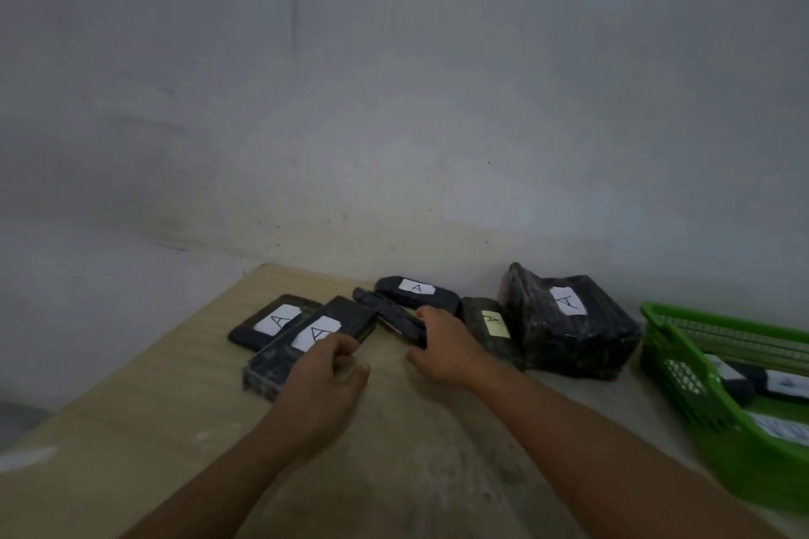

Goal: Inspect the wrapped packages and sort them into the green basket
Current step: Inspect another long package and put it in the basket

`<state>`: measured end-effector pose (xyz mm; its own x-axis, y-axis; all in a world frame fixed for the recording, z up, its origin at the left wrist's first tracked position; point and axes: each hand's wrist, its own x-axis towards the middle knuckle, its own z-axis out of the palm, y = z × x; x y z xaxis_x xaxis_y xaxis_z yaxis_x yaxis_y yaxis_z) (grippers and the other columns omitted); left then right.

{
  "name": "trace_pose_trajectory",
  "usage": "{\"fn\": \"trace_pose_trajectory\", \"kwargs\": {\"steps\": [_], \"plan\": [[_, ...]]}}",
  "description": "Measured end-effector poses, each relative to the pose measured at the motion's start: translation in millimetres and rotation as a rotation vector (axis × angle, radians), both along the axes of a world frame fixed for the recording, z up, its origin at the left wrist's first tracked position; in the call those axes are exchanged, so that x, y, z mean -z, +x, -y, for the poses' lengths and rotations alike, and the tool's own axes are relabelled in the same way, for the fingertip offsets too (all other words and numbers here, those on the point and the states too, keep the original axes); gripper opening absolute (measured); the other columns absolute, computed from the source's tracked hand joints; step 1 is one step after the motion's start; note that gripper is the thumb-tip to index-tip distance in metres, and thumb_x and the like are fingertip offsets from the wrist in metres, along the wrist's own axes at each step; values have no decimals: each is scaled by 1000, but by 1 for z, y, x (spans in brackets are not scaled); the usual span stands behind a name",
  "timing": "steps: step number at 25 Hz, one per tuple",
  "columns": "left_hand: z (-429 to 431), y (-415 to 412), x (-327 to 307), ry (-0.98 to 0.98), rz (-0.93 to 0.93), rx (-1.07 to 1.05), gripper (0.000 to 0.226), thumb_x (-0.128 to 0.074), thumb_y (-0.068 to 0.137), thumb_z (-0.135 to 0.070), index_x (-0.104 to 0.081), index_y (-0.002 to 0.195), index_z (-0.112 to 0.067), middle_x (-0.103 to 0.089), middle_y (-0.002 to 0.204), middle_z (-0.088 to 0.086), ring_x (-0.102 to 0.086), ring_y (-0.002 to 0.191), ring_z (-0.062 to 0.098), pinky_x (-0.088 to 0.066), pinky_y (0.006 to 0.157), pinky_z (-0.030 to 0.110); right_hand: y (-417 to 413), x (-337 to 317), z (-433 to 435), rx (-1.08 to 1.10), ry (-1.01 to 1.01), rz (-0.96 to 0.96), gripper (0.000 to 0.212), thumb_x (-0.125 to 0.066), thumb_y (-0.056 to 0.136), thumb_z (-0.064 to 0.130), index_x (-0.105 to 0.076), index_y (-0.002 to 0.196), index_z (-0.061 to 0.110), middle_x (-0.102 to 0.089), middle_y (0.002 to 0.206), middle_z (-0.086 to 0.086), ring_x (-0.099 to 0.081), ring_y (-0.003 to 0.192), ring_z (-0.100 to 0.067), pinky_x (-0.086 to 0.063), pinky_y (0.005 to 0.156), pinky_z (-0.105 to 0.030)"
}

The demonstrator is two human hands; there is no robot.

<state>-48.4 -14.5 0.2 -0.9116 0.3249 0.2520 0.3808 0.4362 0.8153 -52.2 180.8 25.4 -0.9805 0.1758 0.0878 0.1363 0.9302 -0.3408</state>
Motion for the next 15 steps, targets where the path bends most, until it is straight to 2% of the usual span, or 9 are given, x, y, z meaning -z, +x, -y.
{"fn": "trace_pose_trajectory", "kwargs": {"steps": [1,3,5,7,10,12,13,15], "plan": [[1,0,2,13,-2,2,30,-61,90,-28,-53,118,-20,-61,114,-3,-57,107,10,-48,90,23,-10,10,3,43,-1,11,61,-62,87,34,-40,139,12,-46,141,-14,-47,128,-31,-43,104,-39],[2,2,2,28,-3,10,31,-60,90,-29,-53,120,-22,-59,114,-5,-56,108,7,-47,91,22,-19,23,4,143,35,-28,54,-57,89,32,-42,138,15,-48,140,-12,-47,127,-31,-44,103,-43],[2,6,1,33,-1,15,32,-59,91,-29,-51,121,-23,-58,115,-8,-54,108,5,-44,90,20,-17,27,5,207,74,-124,38,-51,93,30,-49,129,19,-57,130,-9,-54,118,-29,-49,95,-44],[2,11,-1,47,-2,9,33,-59,91,-28,-51,122,-23,-57,116,-9,-53,108,4,-42,88,17,-7,24,4,226,21,-227,31,-48,95,34,-55,121,20,-63,119,-7,-59,109,-27,-52,87,-41],[-2,19,-5,99,28,-9,37,-61,89,-28,-49,124,-22,-56,119,-7,-54,109,6,-43,88,18,32,12,-3,180,-246,-327,30,-51,96,35,-59,121,21,-66,114,-3,-62,96,-15,-52,72,-26],[-10,28,-9,218,130,-23,49,-63,88,-32,-43,131,-20,-54,123,-6,-55,109,9,-49,95,30,77,2,-13,140,-482,-330,27,-51,98,34,-60,120,24,-65,112,4,-62,92,-6,-49,66,-16],[-15,33,-12,288,190,-17,57,-63,86,-36,-40,136,-20,-52,125,-5,-56,110,11,-51,96,36,102,-2,-19,127,-649,-308,23,-50,98,32,-61,117,24,-65,111,4,-64,91,-7,-52,65,-17],[-26,48,-15,432,317,44,67,-64,83,-44,-36,140,-21,-51,129,-4,-60,110,16,-55,91,42,151,-7,-33,112,-1018,-242,19,-52,97,24,-66,110,19,-70,109,-4,-71,92,-21,-58,66,-30]]}}
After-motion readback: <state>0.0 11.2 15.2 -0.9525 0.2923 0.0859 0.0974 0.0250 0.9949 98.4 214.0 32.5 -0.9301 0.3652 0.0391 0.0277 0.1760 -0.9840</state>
